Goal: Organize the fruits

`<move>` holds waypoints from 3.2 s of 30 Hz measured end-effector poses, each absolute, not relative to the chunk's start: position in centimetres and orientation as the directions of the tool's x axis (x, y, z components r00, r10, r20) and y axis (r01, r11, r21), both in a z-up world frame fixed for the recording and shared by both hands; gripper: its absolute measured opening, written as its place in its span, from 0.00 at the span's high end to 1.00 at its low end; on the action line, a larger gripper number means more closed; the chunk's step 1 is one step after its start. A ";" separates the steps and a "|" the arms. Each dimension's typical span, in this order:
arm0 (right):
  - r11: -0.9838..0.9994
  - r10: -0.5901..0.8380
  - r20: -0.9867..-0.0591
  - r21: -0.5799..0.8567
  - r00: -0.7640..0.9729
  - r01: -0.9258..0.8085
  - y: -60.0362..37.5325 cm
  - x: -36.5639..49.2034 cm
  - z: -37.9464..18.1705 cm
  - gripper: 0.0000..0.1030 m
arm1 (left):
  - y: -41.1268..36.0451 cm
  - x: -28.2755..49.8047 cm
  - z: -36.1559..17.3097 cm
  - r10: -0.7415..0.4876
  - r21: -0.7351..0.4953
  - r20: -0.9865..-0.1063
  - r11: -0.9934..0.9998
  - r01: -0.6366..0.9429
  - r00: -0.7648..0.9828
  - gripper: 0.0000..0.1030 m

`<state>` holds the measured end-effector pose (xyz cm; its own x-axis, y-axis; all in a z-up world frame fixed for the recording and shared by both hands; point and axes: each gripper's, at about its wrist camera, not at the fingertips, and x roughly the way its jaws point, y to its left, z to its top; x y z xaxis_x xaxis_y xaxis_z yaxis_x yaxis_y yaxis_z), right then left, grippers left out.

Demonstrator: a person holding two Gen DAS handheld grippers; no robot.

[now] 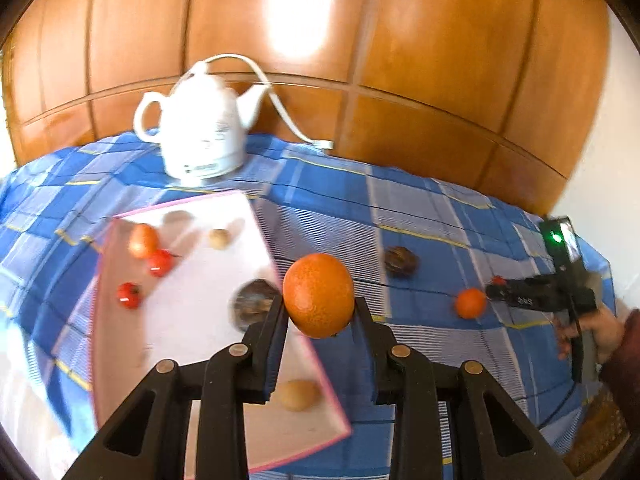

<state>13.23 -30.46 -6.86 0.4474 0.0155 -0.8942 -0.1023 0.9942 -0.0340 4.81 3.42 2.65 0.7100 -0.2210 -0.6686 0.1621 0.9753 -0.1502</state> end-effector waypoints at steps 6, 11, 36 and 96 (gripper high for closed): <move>0.992 0.006 -0.890 -0.051 0.455 -0.112 -30.2 13.0 -6.8 0.75 | 6.8 4.7 2.3 -0.149 -0.141 -0.681 0.987 0.071 0.717 0.69; 0.989 -0.008 -0.886 -0.074 0.465 -0.124 -29.8 12.7 -6.7 0.75 | 9.0 4.4 1.6 -0.101 -0.127 -0.689 0.992 0.018 0.718 0.69; 0.983 -0.031 -0.879 -0.114 0.476 -0.147 -29.3 12.4 -6.5 0.76 | 12.7 4.3 -0.6 -0.041 -0.128 -0.737 0.989 -0.079 0.675 0.69; 0.979 -0.066 -0.871 -0.152 0.487 -0.140 -28.8 12.1 -6.5 0.76 | 12.5 4.7 -0.2 0.056 -0.079 -0.727 0.983 -0.164 0.685 0.47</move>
